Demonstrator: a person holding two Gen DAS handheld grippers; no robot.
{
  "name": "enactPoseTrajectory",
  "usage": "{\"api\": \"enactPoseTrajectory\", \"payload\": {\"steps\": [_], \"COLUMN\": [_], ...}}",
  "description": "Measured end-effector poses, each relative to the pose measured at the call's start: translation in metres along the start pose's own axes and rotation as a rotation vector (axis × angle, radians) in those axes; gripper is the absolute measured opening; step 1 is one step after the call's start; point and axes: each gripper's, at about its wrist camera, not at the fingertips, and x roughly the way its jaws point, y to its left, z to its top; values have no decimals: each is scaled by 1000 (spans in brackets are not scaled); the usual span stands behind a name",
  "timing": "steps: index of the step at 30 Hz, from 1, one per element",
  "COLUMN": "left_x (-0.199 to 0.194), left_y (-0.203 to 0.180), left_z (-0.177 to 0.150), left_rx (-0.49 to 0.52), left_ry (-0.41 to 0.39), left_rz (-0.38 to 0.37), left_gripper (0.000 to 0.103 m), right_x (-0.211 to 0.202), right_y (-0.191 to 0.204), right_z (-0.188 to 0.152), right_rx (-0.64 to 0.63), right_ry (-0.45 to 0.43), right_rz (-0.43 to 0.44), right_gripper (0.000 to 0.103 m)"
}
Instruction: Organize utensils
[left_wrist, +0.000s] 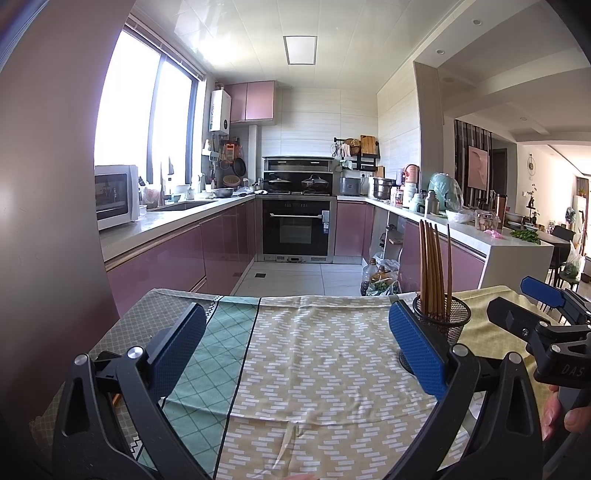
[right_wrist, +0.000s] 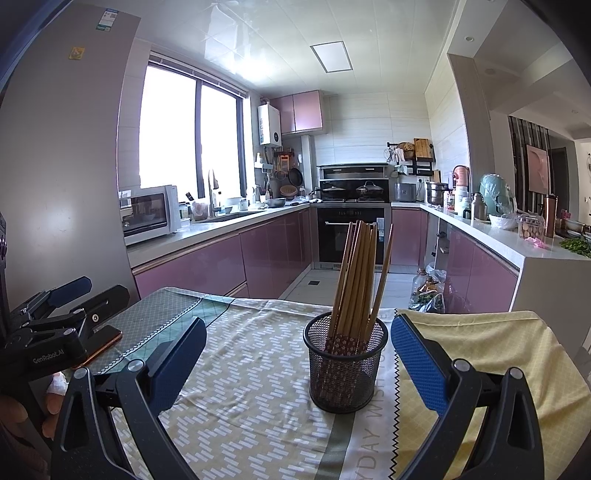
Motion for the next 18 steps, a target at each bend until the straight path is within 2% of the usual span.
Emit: {"api": "enactPoseTrajectory", "payload": {"steps": [18], "left_x": [0], "left_y": [0], "left_z": [0], "left_rx": [-2], "left_ry": [1], "left_rz": [-1], "left_gripper": [97], "right_x": [0], "right_y": [1], "right_z": [0], "right_rx": [5], "right_ry": [0], "right_rz": [0], "right_gripper": [97]}}
